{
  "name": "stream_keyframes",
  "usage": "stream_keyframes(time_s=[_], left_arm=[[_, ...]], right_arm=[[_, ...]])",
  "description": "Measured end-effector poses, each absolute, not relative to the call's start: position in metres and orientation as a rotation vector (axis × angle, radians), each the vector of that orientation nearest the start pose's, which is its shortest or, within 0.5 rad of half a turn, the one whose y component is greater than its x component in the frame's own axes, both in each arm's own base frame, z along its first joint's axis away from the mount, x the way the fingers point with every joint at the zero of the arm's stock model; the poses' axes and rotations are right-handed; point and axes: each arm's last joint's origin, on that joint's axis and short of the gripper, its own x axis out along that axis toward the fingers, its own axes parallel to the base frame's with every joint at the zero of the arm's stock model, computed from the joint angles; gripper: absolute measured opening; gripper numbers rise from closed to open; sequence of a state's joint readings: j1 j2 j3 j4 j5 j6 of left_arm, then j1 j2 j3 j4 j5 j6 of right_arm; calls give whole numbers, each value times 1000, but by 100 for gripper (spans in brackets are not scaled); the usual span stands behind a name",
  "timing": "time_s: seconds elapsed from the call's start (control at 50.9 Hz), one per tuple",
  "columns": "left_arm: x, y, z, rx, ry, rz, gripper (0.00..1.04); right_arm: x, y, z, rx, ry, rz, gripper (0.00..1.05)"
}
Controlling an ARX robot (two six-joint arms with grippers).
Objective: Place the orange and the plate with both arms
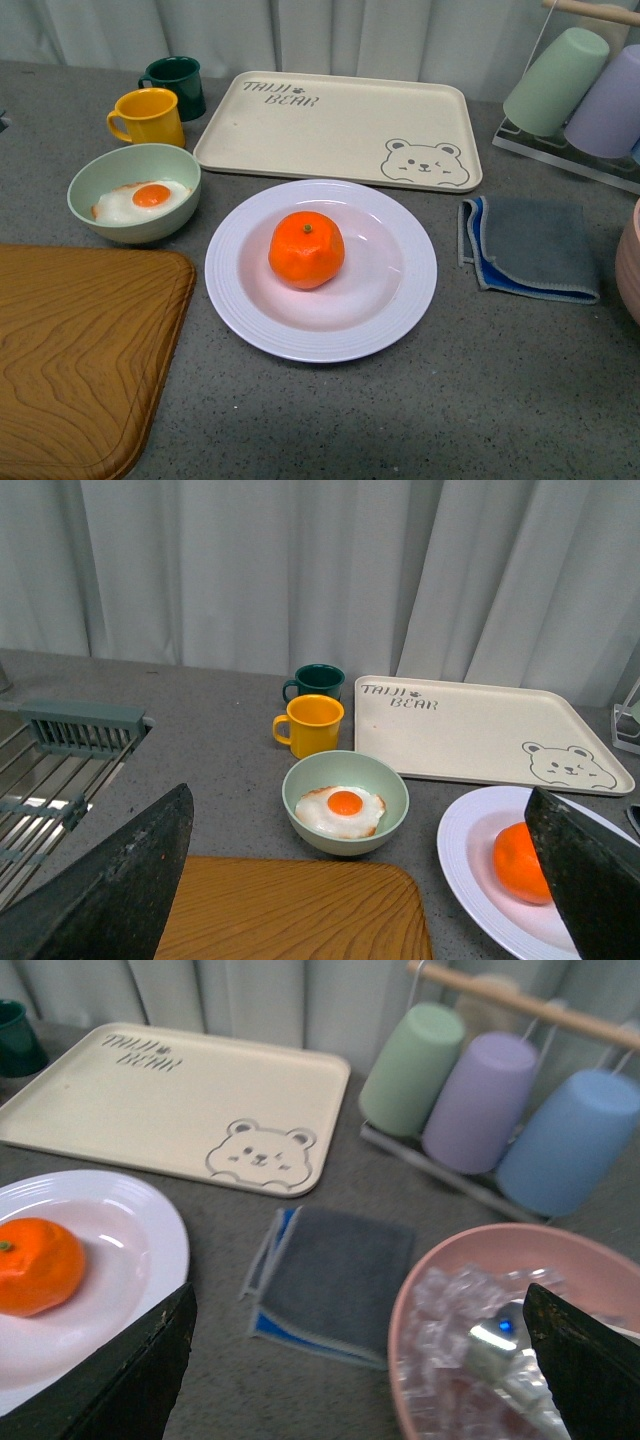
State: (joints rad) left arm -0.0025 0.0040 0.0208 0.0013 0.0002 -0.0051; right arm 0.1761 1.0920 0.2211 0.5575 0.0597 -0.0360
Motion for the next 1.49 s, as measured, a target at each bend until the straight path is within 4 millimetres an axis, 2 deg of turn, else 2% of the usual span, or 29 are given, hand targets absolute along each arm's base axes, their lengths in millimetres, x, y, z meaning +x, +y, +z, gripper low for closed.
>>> stream_keyframes(time_s=[0.157, 0.314, 0.688, 0.865, 1.061, 1.493], left_arm=[[97, 0, 170, -5, -18, -3, 98], [97, 0, 170, -5, -18, -3, 98], [97, 0, 170, -5, -18, -3, 98], [97, 0, 170, -5, -18, -3, 98], [97, 0, 170, -5, -18, -3, 98], [97, 0, 170, -5, -18, -3, 98]], right_arm=[[218, 45, 144, 75, 450, 195, 95], [245, 56, 122, 327, 624, 252, 95], [283, 67, 73, 722, 919, 274, 95], [298, 72, 51, 820, 1025, 263, 95], [314, 80, 46, 864, 1065, 290, 95], [334, 98, 38, 920, 1126, 310, 95]])
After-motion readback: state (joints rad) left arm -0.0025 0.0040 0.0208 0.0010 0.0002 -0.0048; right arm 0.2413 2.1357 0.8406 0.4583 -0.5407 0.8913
